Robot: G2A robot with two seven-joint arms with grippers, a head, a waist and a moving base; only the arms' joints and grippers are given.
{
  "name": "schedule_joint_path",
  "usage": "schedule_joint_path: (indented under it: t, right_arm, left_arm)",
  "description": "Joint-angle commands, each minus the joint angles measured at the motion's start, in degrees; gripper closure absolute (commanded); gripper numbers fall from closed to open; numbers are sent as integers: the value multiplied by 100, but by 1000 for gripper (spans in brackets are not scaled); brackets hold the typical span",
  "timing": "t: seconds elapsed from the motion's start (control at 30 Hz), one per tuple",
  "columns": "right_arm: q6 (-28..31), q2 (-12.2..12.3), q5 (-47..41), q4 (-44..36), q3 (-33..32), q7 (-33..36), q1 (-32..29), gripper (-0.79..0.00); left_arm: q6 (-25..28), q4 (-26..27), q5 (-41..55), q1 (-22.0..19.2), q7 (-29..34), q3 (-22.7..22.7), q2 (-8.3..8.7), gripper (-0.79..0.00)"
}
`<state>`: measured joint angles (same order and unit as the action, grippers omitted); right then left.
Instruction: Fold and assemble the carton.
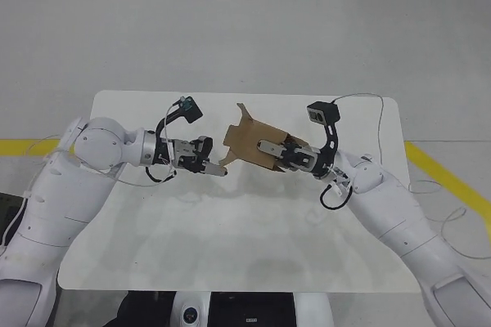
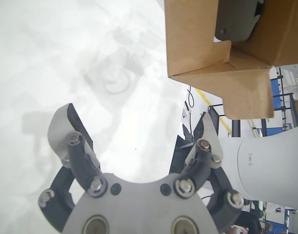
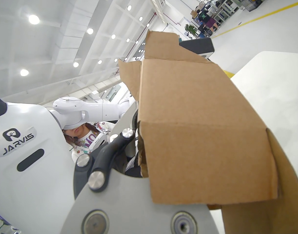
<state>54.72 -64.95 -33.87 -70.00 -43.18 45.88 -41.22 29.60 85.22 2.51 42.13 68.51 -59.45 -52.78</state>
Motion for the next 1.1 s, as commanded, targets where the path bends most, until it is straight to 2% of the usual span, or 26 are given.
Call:
schedule_joint_path:
  t: [0.0, 0.4, 1.07]
  right_arm:
    - [-112, -20, 152, -23, 29, 47, 9, 0]
    - [-524, -46, 294, -104, 2, 653, -42, 0]
    - [-636, -153, 311, -71, -148, 886, -86, 0]
  left_arm:
    - [-35, 0, 37, -7, -42, -35, 6, -785]
    - [-103, -109, 148, -84, -55, -130, 30, -785]
    - [-67, -44, 211, -87, 20, -32, 35, -785]
